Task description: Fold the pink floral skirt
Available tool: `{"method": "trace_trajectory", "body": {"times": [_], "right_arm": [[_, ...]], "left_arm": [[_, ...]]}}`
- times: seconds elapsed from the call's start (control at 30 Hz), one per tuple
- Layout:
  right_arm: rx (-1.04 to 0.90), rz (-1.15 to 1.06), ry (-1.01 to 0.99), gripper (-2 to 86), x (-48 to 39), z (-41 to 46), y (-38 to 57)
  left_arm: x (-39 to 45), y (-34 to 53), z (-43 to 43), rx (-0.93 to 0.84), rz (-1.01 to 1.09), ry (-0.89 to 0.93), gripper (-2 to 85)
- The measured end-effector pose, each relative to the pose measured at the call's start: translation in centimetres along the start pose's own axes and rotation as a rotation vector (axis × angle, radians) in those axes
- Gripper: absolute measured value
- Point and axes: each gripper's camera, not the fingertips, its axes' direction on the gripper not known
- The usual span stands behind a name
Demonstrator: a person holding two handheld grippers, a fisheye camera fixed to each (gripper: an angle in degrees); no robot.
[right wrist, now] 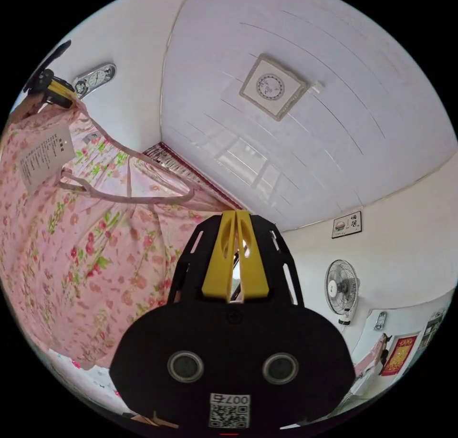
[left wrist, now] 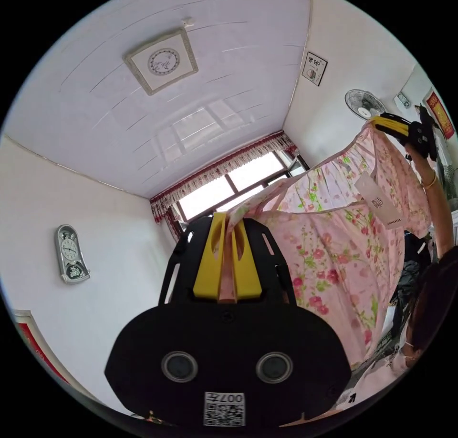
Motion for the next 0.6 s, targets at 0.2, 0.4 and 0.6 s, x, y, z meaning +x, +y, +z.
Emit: {"method": "trace_trajectory", "body": {"times": [0.2,0.4,0.6], "right_arm": [[-0.169,-0.106,-0.051,-0.3,-6.9,11.7,2.3],[-0.388,-0.217,-0.175,-0.3,-19.0,30.7,9.7],[-0.565,-0.289,-0.313,-0.3,-32.9,50.9,19.8]], "left_arm": [[1.1,4.3,17.1,-0.187,-0.002,0.086,-1.0],[4.0,13.8,42.3,-0.425,0.038,0.186,-0.9],[8.0,26.1,69.3,-0.621,0.101,0.253,-0.9]]}}
